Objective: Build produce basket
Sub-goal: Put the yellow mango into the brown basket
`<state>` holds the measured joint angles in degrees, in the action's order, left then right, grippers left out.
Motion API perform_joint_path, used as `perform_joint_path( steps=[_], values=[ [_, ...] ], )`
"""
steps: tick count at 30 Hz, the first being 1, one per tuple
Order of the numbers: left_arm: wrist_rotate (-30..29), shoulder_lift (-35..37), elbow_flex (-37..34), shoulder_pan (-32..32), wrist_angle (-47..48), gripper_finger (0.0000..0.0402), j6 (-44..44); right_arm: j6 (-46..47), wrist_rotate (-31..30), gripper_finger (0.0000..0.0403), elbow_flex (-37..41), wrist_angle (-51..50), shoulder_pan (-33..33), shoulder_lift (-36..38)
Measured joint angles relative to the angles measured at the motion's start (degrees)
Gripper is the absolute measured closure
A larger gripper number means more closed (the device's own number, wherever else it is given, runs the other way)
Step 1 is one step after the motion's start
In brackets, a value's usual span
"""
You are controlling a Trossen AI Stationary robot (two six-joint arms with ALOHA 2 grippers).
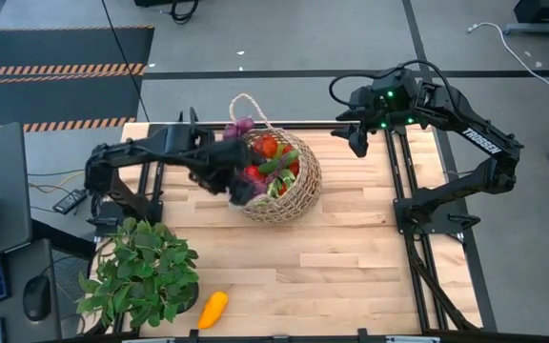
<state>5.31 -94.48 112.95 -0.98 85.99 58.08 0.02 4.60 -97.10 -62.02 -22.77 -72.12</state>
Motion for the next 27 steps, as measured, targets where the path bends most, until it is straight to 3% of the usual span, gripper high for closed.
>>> perform_joint_path(
  steps=[7, 14, 27],
  values=[
    [0.25, 0.39, 0.00, 6.57, 0.12, 0.0060, 5.51, -1.71, 0.07, 0.0184, 0.00, -0.49, -1.05, 0.00],
    [-1.74, 0.67, 1.97, 10.39, -2.99, 0.0061, 5.31, -2.09, 0.08, 0.0184, 0.00, -0.30, -2.91, -0.01],
    [-0.87, -7.39, 1.88, 18.35, -3.41, 0.0061, -15.22, 8.00, 1.62, 0.0184, -0.02, -1.46, -1.59, 0.00]
  ],
)
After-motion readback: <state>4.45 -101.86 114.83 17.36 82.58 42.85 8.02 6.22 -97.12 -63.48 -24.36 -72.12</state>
